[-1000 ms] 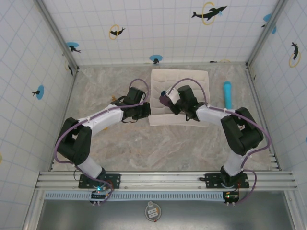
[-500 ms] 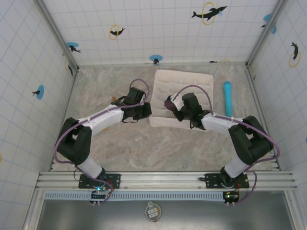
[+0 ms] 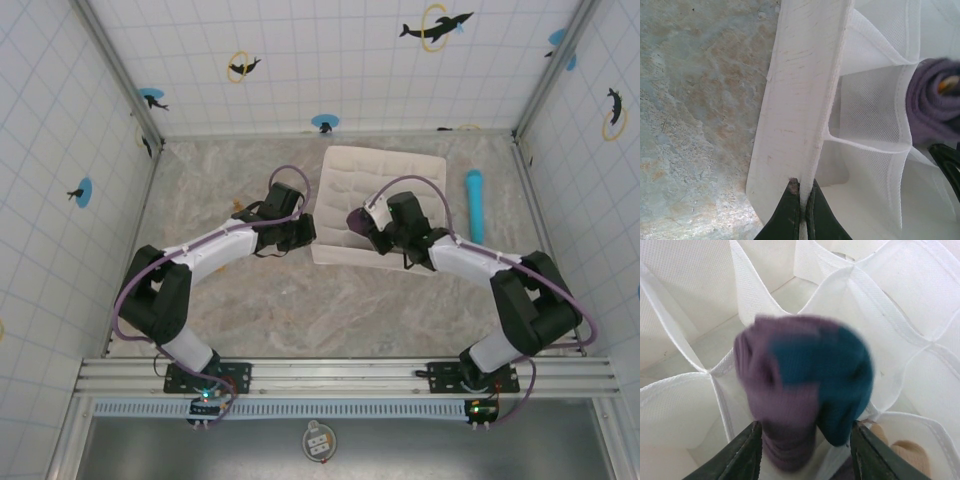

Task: Roll the socks

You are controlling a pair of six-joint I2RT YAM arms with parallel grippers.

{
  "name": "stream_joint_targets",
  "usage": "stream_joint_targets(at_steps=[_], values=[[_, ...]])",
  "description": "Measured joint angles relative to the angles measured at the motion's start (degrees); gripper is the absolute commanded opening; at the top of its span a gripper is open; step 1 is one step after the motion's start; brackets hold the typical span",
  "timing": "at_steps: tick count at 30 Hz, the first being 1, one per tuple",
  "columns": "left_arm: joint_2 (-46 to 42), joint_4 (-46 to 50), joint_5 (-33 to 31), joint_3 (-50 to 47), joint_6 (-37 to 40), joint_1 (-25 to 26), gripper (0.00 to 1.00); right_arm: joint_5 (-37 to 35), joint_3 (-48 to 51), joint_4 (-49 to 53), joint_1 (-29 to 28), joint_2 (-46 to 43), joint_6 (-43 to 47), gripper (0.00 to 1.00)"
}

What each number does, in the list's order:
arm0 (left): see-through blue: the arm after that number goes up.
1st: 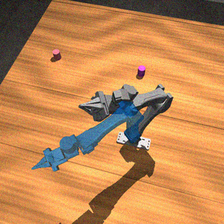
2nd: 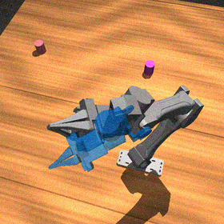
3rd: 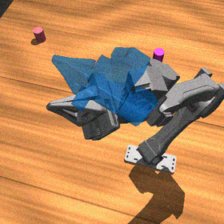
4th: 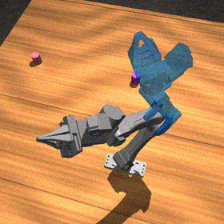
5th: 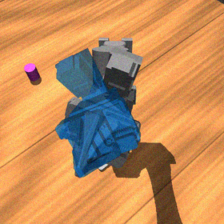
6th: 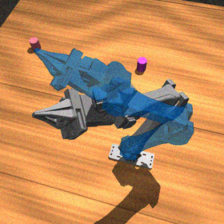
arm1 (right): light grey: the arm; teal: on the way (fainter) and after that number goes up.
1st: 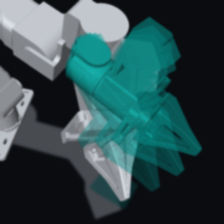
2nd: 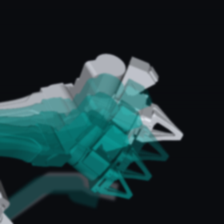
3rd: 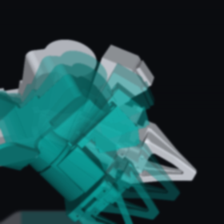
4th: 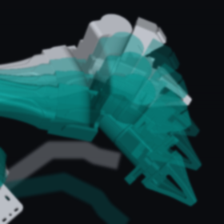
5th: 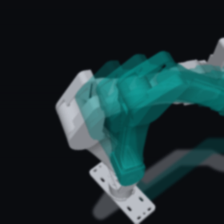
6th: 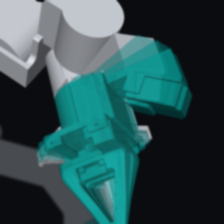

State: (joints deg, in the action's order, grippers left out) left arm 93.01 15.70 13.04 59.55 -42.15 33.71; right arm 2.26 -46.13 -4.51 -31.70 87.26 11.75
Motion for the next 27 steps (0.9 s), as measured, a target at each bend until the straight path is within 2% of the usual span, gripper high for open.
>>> stream_joint_targets(at_steps=[9, 15, 20, 21, 22, 23, 24, 27], values=[[0.0, -0.1, 0.0, 0.0, -0.1, 0.0, 0.00, 3.7, -0.4, 2.1, 1.0, -2.1, -2.8, 0.56], [1.0, -1.2, 0.0, 0.3, -1.5, 0.0, 0.00, 4.0, -0.5, 2.5, 1.3, -5.0, -7.0, 0.72], [3.4, -2.6, -1.1, 2.4, -3.1, 0.0, 0.00, 0.3, -1.9, 3.9, 1.5, -11.9, -11.1, 1.00], [4.0, -3.0, -1.5, 2.9, -3.3, -0.1, 0.06, -0.5, -2.1, 4.1, 1.6, -13.6, -11.7, 1.00], [4.6, -3.2, -1.7, 3.5, -3.4, -0.2, 0.17, -1.2, -2.1, 4.3, 1.7, -15.0, -12.0, 1.00], [5.4, -3.4, -1.8, 4.3, -3.5, -0.4, 0.37, -1.9, -2.1, 4.8, 1.7, -16.4, -12.4, 1.00], [6.2, -3.4, -1.8, 5.3, -3.8, -0.7, 0.53, -3.1, -2.1, 5.2, 1.7, -17.7, -13.0, 1.00], [8.3, -2.9, -2.4, 8.1, -4.1, -1.3, 0.72, -7.3, -2.1, 7.5, 1.7, -20.7, -14.8, 1.00]])
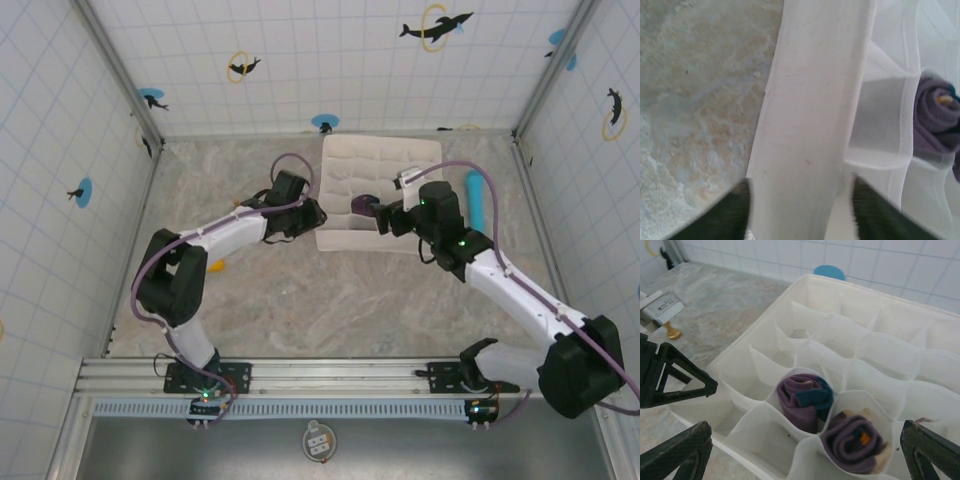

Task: Roll the socks

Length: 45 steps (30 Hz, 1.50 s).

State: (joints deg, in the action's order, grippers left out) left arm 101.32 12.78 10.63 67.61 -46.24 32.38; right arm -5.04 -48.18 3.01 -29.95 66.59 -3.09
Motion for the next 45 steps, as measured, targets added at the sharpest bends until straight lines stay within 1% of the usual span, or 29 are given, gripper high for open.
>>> stream_joint_targets(at_steps=[1, 2, 7, 10, 12, 14, 17, 19, 21, 23, 26, 29, 34, 38, 42, 45], values=[[0.2, 0.4, -0.3, 0.7, 0.2, -0.2, 0.95, -1.4, 0.1, 0.6, 0.0, -0.9, -0.6, 0.99], [0.3, 0.9, -1.1, 1.5, 0.2, -0.3, 0.98, -3.3, 0.5, 0.7, 0.1, -2.0, -1.5, 0.99], [-1.8, 4.8, -6.9, 5.1, 2.2, -0.3, 0.98, -13.4, 7.7, 0.6, 0.9, -10.2, -4.1, 0.99], [-5.2, 6.3, -10.3, 6.2, 6.1, -1.1, 0.97, -19.5, 12.6, 0.6, 2.1, -12.8, -4.4, 0.99], [-8.7, 5.5, -12.8, 5.2, 10.2, -2.8, 0.98, -23.1, 16.3, 0.1, 3.5, -13.7, -4.1, 0.99], [-14.3, 1.5, -16.3, 0.7, 15.2, -4.9, 0.98, -25.5, 20.8, -2.0, 4.9, -14.9, -2.9, 0.99], [-24.6, -8.3, -21.2, -11.7, 25.1, -8.9, 0.97, -28.0, 27.3, -5.9, 7.4, -15.7, -0.8, 0.99], [-29.0, -13.7, -22.9, -19.2, 30.9, -11.8, 0.97, -28.4, 30.4, -9.1, 9.4, -15.6, 0.3, 0.99], [-30.2, -17.6, -22.7, -25.2, 35.1, -15.8, 0.97, -28.6, 33.3, -13.1, 12.0, -15.1, 1.0, 0.99], [-29.9, -21.4, -21.6, -30.9, 37.8, -20.5, 0.97, -28.4, 35.9, -17.1, 14.5, -14.3, 1.4, 0.99], [-30.2, -28.8, -20.9, -41.0, 40.3, -25.2, 0.97, -27.7, 39.1, -22.3, 17.2, -13.5, 2.3, 0.99], [-29.8, -36.1, -20.1, -50.5, 41.9, -26.6, 0.97, -25.3, 42.7, -28.8, 20.4, -12.6, 2.7, 0.99], [-26.5, -49.6, -20.0, -59.1, 43.9, -27.8, 0.97, -19.1, 47.5, -40.1, 25.1, -9.1, 2.7, 0.99], [-23.8, -60.5, -20.0, -63.6, 44.8, -28.6, 0.97, -14.9, 47.7, -51.3, 25.7, -2.8, 2.6, 0.99], [-21.6, -70.0, -20.2, -66.1, 44.8, -29.2, 0.97, -11.6, 47.8, -59.3, 25.7, 2.8, 1.1, 0.99], [-18.2, -76.8, -20.5, -67.1, 44.7, -29.9, 0.97, -9.9, 47.8, -65.4, 25.7, 6.0, 0.5, 0.99]])
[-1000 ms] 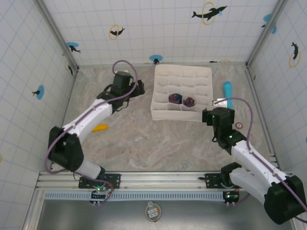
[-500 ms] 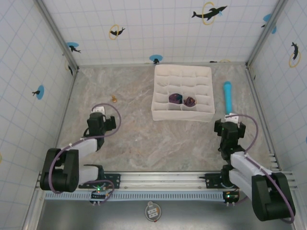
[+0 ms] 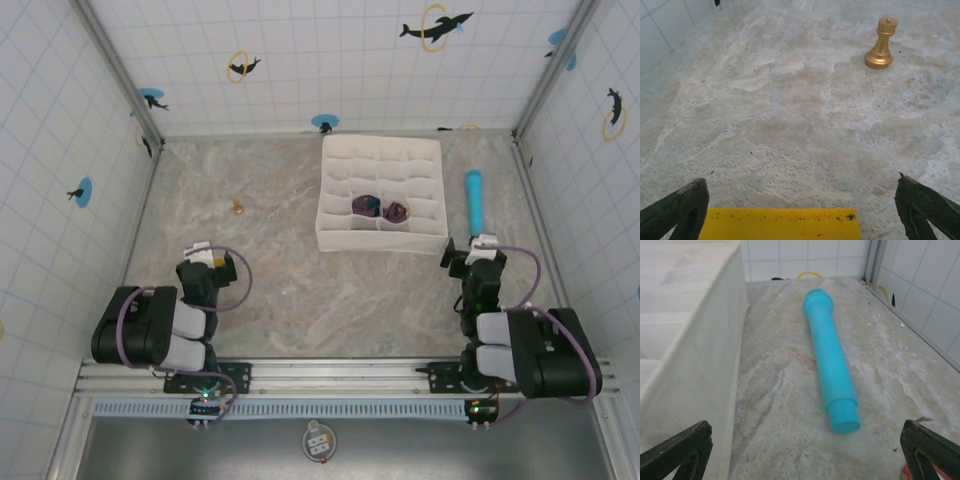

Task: Roll the socks

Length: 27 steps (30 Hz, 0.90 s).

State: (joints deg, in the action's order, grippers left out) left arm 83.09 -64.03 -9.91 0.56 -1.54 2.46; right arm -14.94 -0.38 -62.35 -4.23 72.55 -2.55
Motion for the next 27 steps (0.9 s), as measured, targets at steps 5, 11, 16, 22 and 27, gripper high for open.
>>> stream_joint_targets(at_steps=[5, 11, 16, 22, 27], values=[[3.5, -6.0, 0.5, -0.2, -0.9, -2.1, 0.97, 1.1, 0.0, -15.6, 0.0, 11.4, -0.7, 1.00], [3.6, -7.4, 0.9, -0.2, -1.8, -2.9, 0.98, -2.2, 0.1, -14.6, 0.2, 15.1, -2.8, 1.00], [3.5, -7.5, 1.3, -0.2, -1.9, -2.9, 0.98, -4.0, 0.1, -13.2, 0.2, 14.8, -3.7, 1.00], [3.5, -7.5, 1.4, -0.2, -1.9, -2.9, 0.98, -4.5, 0.1, -12.1, -0.1, 14.7, -3.9, 1.00], [3.5, -7.5, 1.4, -0.2, -1.9, -2.9, 0.98, -3.7, 0.1, -11.0, 0.0, 14.7, -3.9, 1.00]])
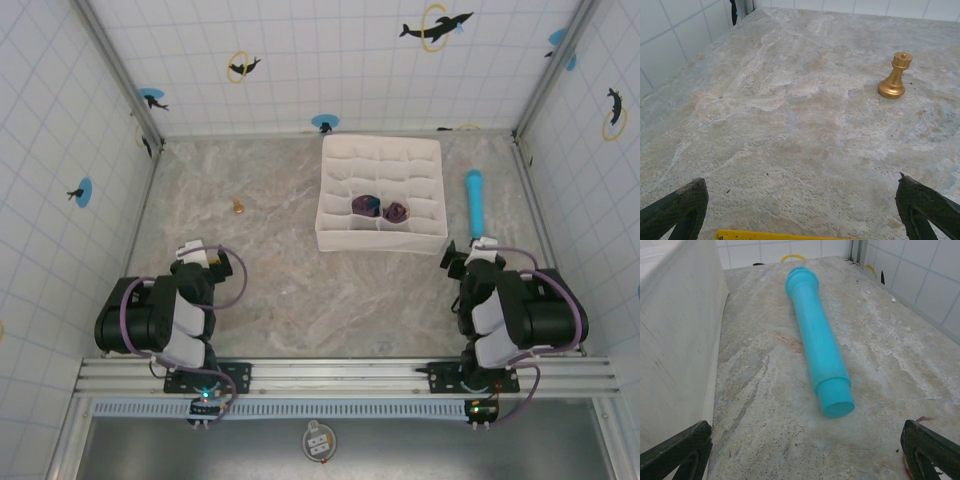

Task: Roll the socks

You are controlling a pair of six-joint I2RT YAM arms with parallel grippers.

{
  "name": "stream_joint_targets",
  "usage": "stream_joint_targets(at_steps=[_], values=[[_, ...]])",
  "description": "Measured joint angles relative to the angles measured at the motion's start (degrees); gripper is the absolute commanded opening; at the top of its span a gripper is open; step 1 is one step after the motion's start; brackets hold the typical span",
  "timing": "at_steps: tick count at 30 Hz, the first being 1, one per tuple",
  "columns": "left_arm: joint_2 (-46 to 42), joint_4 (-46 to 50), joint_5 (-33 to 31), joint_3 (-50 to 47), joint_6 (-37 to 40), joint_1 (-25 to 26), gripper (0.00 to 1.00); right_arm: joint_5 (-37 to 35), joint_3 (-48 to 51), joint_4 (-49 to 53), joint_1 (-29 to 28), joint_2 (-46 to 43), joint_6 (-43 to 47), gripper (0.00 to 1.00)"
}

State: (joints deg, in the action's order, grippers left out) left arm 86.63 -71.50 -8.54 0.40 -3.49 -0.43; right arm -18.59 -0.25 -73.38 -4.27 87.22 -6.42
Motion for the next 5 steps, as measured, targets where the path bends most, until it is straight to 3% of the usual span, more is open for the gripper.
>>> stream_joint_targets(at_steps=[5], values=[[0.0, 0.0, 0.0, 0.0, 0.0, 0.0, 0.98, 0.5, 0.0, 0.0, 0.2, 0.0, 0.0, 1.00]])
